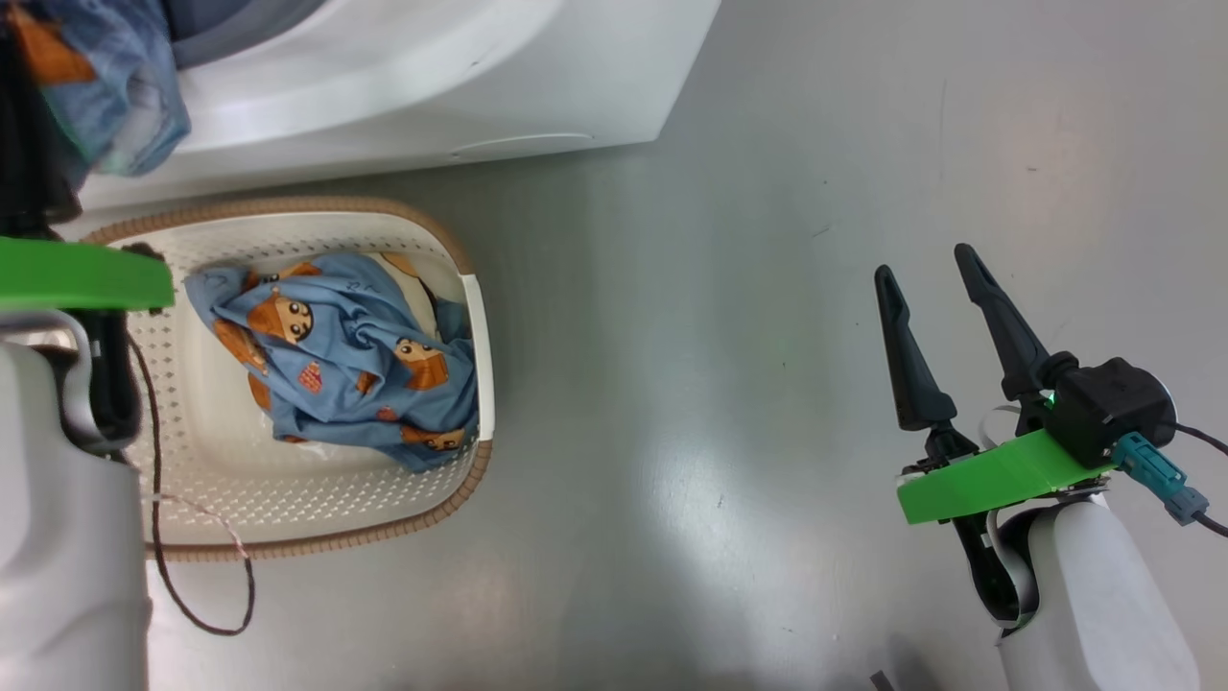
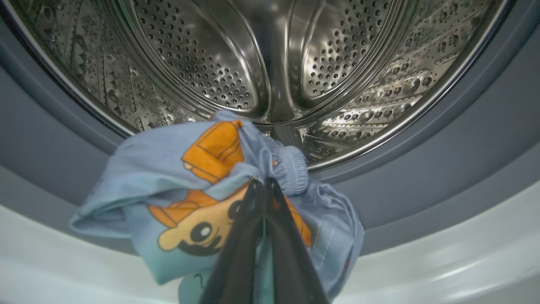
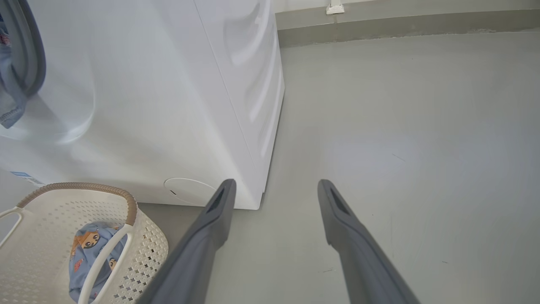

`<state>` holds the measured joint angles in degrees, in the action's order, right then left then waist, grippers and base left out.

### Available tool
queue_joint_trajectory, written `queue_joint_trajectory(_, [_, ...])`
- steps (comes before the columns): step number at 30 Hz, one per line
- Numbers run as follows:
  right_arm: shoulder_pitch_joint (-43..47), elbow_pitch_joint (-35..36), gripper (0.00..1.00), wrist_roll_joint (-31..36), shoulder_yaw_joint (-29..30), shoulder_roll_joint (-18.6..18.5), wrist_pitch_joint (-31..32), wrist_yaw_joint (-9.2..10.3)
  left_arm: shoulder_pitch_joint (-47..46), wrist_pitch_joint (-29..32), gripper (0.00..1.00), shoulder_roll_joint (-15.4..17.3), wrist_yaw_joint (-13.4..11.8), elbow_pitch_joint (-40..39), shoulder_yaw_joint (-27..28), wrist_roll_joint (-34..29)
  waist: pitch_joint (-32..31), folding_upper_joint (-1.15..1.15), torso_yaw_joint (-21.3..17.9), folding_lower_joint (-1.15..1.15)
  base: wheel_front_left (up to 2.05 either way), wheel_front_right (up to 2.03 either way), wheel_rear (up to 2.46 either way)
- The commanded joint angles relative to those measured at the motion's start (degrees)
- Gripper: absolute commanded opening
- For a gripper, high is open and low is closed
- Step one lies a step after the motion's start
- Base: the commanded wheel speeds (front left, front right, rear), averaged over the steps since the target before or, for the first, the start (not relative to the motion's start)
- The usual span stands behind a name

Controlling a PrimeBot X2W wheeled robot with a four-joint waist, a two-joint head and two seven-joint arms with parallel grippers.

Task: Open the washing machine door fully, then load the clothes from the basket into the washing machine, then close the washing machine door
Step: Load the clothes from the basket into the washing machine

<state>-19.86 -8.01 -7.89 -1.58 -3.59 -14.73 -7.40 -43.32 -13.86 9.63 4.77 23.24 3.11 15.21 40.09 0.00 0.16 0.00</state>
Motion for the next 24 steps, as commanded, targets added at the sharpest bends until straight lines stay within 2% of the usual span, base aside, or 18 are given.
queue_joint_trajectory(1, [1.82, 0.88, 1.00, -1.28, -1.81, 0.68, -0.27, -0.09, 2.44, -0.63, 0.00, 2.01, -0.62, -3.09, 0.85, -0.81, -0.31, 0.00, 0.12, 0.00, 0.00, 0.00, 0.00])
queue_joint_trajectory(6, [1.78, 0.71, 1.00, -1.52, -2.13, 0.69, -0.27, -0.09, 3.31, 0.54, 0.00, 1.70, -1.19, -7.87, -0.05, -1.15, -0.59, 0.00, 0.10, 0.00, 0.00, 0.00, 0.00])
queue_joint_trajectory(11, [1.40, 0.79, 1.00, -1.90, -2.53, 0.70, -0.27, -0.09, -0.29, 3.90, 0.00, 3.26, -1.03, -8.72, -0.34, -0.96, -0.14, 0.00, -0.45, 0.00, 0.00, 0.00, 0.00])
queue_joint_trajectory(18, [0.91, 1.01, 1.00, -2.65, -2.94, 0.70, -0.27, -0.09, -7.78, 8.88, 0.00, 5.01, -0.30, -5.17, 0.18, 1.37, 1.13, 0.00, -1.69, 0.00, 0.00, 0.00, 0.00])
queue_joint_trajectory(24, [-0.04, 1.08, 1.00, -3.42, -3.14, 0.70, -0.27, -0.09, -16.04, 13.95, 0.00, 6.96, 0.34, 0.90, 0.54, 3.60, 2.91, 0.00, -2.88, 0.00, 0.00, 0.00, 0.00])
